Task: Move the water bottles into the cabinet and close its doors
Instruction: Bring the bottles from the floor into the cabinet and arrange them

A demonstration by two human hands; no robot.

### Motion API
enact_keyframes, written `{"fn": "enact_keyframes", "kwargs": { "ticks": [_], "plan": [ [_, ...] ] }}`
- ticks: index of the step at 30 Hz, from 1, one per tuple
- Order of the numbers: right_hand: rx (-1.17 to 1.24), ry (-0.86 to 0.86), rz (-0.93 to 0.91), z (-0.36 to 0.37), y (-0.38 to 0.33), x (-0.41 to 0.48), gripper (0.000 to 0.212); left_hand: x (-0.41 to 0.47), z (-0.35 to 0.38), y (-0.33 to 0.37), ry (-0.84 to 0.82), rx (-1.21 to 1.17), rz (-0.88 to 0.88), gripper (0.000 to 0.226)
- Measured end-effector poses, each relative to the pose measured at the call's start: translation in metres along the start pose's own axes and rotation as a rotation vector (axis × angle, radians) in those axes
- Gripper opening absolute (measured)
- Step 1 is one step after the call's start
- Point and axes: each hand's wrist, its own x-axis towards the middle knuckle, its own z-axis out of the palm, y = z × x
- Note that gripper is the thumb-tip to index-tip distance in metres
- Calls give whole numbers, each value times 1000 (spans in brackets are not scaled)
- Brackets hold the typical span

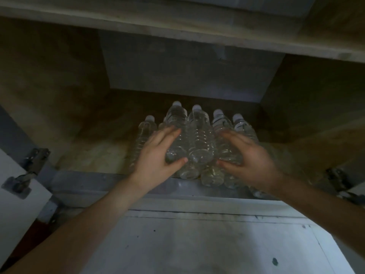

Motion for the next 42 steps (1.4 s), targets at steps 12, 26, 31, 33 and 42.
{"fn": "enact_keyframes", "kwargs": {
  "ticks": [12, 26, 31, 33, 42],
  "plan": [
    [444, 12, 311, -11, 61, -65, 59, 29, 52, 58, -200, 146, 264, 77],
    [436, 109, 258, -5, 70, -42, 49, 43, 65, 60, -154, 183, 268, 58],
    [438, 125, 257, -2, 71, -40, 49, 44, 68, 58, -135, 212, 293, 59],
    [505, 118, 269, -1, 74, -41, 51, 43, 68, 58, -121, 233, 298, 59],
    [380, 72, 374, 13, 89, -77, 65, -20, 95, 61, 114, 13, 398, 29]
  ]
}}
